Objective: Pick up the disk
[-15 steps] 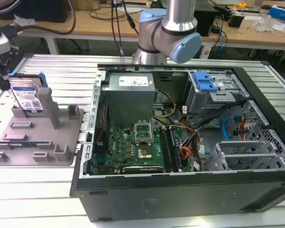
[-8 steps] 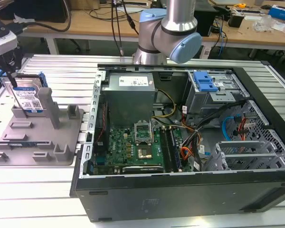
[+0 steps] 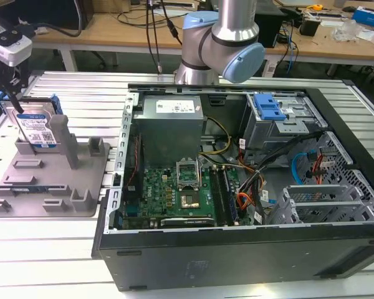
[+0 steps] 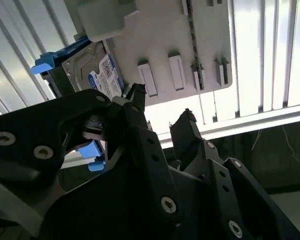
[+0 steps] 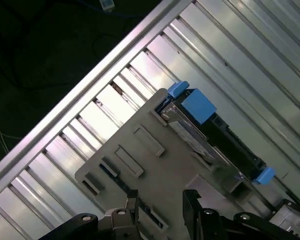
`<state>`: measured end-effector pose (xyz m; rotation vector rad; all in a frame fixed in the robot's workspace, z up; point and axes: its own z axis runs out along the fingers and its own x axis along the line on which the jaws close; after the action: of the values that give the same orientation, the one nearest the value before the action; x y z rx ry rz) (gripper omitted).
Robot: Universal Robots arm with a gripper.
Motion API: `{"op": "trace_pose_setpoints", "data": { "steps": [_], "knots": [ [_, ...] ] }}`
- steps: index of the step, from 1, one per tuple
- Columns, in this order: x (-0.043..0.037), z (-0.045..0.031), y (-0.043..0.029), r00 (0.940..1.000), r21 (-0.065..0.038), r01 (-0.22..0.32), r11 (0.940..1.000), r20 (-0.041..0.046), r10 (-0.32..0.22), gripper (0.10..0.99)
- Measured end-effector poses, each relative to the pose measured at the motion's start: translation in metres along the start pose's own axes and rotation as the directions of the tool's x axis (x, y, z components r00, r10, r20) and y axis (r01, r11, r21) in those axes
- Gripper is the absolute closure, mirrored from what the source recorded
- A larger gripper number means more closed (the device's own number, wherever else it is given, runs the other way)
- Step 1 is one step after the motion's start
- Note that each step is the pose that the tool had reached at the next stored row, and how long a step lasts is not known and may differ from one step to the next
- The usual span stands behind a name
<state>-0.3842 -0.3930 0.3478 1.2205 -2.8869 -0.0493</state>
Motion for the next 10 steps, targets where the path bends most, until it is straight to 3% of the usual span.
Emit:
{"op": "trace_pose_setpoints", "data": {
  "steps": [5, 7, 9, 10],
  "knots": [
    [0.0000, 0.0005, 0.0000, 0.9943, 0.007, 0.106, 0.9943, 0.0032, -0.106, 0.604],
    [-0.0001, 0.0007, -0.0001, 0.9871, 0.015, 0.160, 0.9870, 0.0081, -0.160, 0.604],
    [0.0000, 0.0010, 0.0000, 0.9804, 0.017, 0.197, 0.9803, 0.0059, -0.197, 0.604],
    [0.0000, 0.0013, 0.0000, 0.9718, 0.018, 0.236, 0.9716, 0.0017, -0.236, 0.604]
  ]
}}
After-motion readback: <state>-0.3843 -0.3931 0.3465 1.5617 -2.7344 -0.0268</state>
